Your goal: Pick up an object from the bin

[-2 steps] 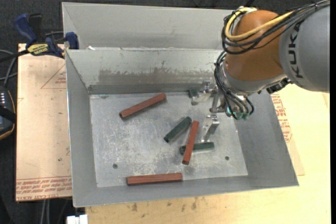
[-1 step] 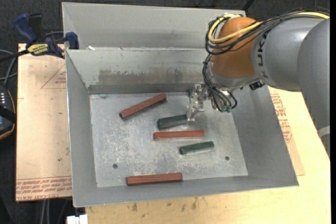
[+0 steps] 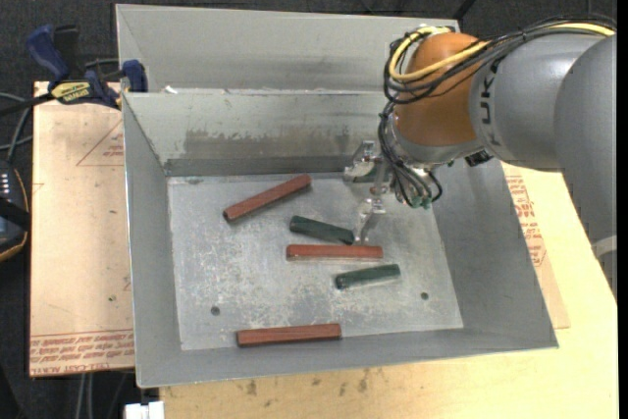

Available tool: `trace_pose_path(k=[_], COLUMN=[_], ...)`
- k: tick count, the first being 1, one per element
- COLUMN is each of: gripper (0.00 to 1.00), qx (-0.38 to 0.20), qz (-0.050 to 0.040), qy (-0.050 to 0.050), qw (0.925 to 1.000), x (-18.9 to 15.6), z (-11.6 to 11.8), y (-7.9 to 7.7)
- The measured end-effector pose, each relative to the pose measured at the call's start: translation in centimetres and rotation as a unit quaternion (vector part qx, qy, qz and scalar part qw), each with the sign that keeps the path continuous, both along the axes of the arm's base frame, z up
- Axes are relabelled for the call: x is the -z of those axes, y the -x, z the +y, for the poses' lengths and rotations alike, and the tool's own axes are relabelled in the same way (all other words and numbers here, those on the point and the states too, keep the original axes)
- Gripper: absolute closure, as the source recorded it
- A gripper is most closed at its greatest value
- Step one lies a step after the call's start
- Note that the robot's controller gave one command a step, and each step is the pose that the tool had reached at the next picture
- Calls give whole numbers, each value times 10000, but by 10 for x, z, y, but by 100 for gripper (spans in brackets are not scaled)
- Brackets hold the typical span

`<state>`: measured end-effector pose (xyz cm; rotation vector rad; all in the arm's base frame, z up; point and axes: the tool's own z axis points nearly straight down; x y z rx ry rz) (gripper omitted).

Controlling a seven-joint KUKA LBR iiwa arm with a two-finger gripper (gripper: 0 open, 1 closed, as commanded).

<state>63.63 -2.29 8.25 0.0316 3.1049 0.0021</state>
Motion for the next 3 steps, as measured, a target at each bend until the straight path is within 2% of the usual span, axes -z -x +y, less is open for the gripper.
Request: trace_pose_path(k=[1,2,3], gripper=[0,0,0], qx=[0,1,-26], qz=[35,1,-18], qy=[4,11,18], qw=[10000,10000,10000], x=[1,2,1], z=[0,2,7], y=[2,8,23])
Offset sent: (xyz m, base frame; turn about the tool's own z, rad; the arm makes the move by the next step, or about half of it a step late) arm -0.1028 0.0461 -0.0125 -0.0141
